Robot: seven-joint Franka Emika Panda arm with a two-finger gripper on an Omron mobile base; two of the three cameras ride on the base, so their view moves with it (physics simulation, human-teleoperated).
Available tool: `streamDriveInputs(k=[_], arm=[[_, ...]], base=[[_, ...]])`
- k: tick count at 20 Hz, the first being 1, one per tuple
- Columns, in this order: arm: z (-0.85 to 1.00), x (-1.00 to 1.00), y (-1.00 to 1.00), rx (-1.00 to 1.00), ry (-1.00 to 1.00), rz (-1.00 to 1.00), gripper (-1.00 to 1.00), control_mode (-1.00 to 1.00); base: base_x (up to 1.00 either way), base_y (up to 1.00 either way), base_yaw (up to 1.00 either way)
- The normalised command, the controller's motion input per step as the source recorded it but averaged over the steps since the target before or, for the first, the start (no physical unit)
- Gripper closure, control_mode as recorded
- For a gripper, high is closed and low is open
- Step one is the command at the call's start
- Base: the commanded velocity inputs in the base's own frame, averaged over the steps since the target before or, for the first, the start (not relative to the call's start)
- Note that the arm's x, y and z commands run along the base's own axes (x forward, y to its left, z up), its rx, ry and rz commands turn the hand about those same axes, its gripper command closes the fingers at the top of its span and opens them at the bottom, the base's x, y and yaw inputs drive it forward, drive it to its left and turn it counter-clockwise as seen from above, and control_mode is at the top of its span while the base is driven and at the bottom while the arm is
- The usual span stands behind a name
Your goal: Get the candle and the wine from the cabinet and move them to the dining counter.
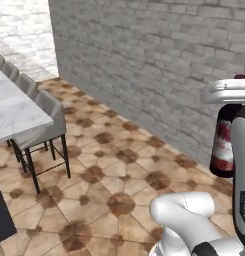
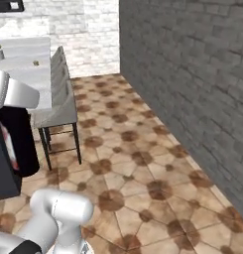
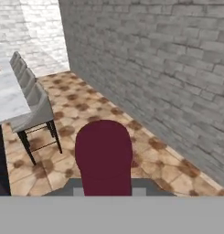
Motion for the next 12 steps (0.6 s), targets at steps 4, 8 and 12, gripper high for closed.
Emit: streamDriveInputs(k=[4,8,12], arm=[[0.00,0.00,0.00,0.00,0.00,0.00,1.00,1.00],[0.00,0.00,0.00,0.00,0.00,0.00,1.00,1.00],[0.00,0.00,0.00,0.00,0.00,0.00,1.00,1.00]], base=[[0.58,-0.56,0.57],[0.52,-0.63,0.55],[0.53,-0.64,0.54]])
